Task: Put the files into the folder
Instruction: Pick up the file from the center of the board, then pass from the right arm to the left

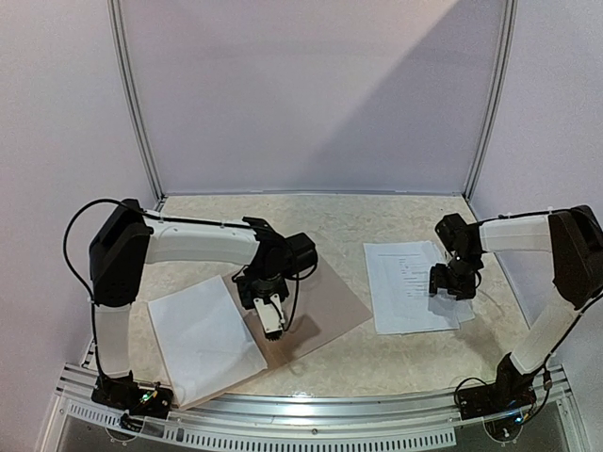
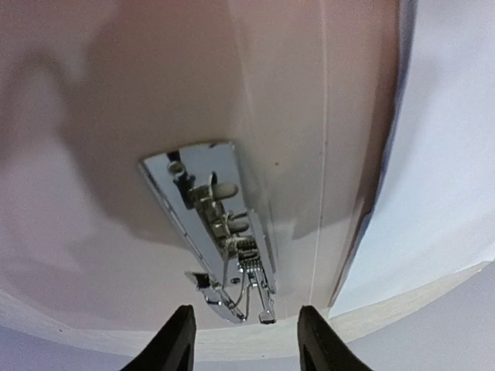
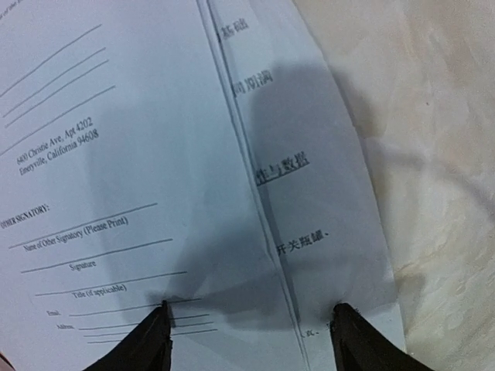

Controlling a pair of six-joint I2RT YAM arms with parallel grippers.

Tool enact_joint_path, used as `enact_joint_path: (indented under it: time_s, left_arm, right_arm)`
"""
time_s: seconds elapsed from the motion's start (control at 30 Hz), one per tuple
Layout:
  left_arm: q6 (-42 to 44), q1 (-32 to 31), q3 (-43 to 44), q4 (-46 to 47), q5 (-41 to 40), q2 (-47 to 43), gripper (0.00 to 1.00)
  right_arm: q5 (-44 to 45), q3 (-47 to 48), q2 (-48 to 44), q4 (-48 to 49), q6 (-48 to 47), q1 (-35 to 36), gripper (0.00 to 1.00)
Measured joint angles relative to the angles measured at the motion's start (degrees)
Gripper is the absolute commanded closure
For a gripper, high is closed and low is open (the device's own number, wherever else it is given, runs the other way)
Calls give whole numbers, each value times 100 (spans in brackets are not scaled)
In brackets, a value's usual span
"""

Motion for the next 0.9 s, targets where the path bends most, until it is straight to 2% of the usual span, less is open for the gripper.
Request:
enact_joint_path:
  time_s: [0.03, 0.2, 0.4, 0.63, 0.77, 0.9]
  left_arm:
    - [-15, 4, 55, -46, -24, 0, 48]
    - [-234, 22, 326, -219, -105, -2, 44]
    - [-595, 48, 634, -483, -199, -17, 43]
    - [-1611, 153, 1290, -658, -352, -44, 40]
    - [-2741, 232, 2352, -1071, -146, 157, 35]
    - [-4332, 339, 3727, -1438, 511, 695, 23]
  right_arm:
    - [-37, 4, 15, 35, -35, 0, 52]
    - [-122, 57, 83, 125, -118, 0, 78]
    - [-155, 61, 72, 94, -243, -2, 99]
    - [-249, 74, -127, -146, -356, -2, 100]
    - [-380, 179, -446, -310, -385, -2, 100]
    - [-535, 393, -824, -424, -417, 0, 100]
